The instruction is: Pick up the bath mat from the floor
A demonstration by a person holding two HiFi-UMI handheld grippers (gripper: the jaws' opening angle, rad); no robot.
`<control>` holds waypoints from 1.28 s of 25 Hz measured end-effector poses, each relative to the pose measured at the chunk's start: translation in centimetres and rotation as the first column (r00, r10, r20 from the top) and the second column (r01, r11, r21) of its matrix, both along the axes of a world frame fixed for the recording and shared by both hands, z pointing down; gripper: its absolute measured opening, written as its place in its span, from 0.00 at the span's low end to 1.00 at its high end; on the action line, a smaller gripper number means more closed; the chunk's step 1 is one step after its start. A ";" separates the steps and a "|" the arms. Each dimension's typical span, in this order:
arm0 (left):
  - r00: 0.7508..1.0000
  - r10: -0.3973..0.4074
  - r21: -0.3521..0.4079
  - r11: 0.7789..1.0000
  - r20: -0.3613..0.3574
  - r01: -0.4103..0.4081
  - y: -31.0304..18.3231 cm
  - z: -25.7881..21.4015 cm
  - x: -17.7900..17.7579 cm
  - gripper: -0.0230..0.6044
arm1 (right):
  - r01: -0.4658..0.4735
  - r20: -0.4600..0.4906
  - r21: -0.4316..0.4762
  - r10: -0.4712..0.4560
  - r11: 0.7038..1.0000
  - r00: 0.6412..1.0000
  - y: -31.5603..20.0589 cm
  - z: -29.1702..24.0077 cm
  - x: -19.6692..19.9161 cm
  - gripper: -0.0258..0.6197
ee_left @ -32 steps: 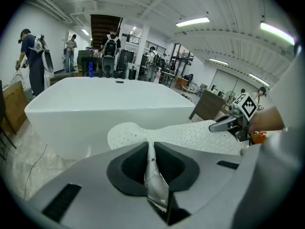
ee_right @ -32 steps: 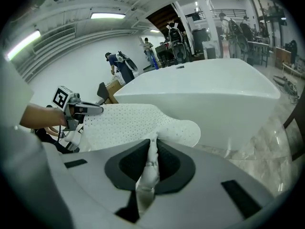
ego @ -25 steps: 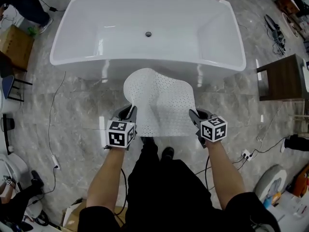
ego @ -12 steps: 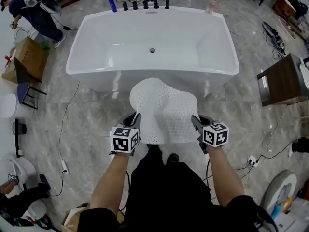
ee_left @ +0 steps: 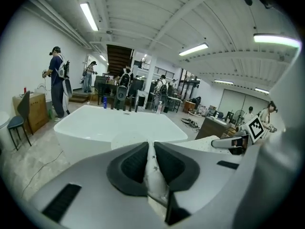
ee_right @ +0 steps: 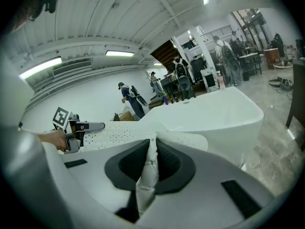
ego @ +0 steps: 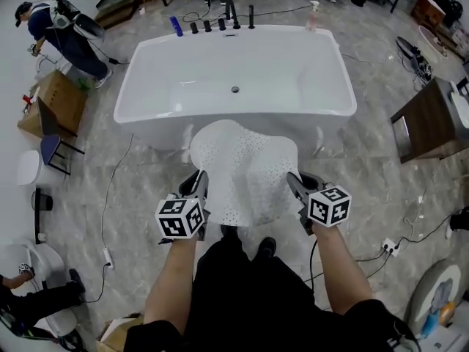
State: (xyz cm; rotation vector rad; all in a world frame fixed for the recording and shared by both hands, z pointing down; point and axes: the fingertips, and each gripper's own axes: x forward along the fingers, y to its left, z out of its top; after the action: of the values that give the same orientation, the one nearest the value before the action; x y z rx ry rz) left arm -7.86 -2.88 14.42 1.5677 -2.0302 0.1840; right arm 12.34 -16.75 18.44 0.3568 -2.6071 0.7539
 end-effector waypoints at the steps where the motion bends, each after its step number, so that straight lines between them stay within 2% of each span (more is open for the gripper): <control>1: 1.000 0.006 0.001 1.000 0.011 -0.006 0.3 -0.4 0.1 0.12 | -0.004 0.012 0.008 0.004 1.000 1.000 0.2 -0.9 0.1 0.11; 3: 1.000 0.013 0.007 1.000 0.013 -0.013 1.1 -1.0 -0.2 0.12 | -0.014 0.030 0.019 0.013 1.000 0.999 0.8 -2.3 0.3 0.11; 5: 1.000 0.009 0.027 1.000 -0.019 -0.008 1.8 -1.1 -1.2 0.12 | -0.016 0.033 0.034 0.015 0.999 0.999 1.7 -3.2 0.2 0.11; 10: 0.996 0.045 0.043 0.998 -0.082 -0.042 3.5 -0.7 -3.9 0.12 | -0.039 -0.024 0.057 0.041 0.998 0.999 4.0 -3.3 -0.5 0.11; 12: 0.993 0.064 0.055 0.997 -0.095 -0.059 4.6 -1.1 -5.7 0.12 | -0.063 -0.031 0.047 0.065 0.997 0.997 4.9 -3.0 -2.0 0.11; 17: 0.991 0.129 0.072 0.989 -0.045 -0.126 6.8 -2.3 -10.0 0.12 | -0.118 -0.006 0.007 0.118 0.993 0.993 6.6 -3.7 -7.7 0.11; 21: 0.987 0.162 0.098 0.982 0.009 -0.162 8.7 -3.8 -13.6 0.12 | -0.095 0.022 0.045 0.094 0.995 0.995 8.5 -6.2 -13.2 0.11; 25: 0.986 0.159 0.147 0.976 0.042 -0.164 10.0 -6.0 -16.5 0.12 | -0.057 0.044 0.109 0.052 0.992 0.998 9.3 -9.3 -17.0 0.11; 32: 0.990 0.105 0.204 0.971 0.092 -0.122 10.1 -9.6 -19.2 0.12 | -0.039 0.108 0.152 0.023 0.988 0.994 8.6 -13.3 -20.2 0.11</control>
State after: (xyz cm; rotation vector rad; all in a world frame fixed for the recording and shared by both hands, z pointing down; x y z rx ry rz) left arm -27.06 7.19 4.81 1.8357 -2.0785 0.0793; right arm -7.86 -8.10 5.19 0.4132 -2.7745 0.5975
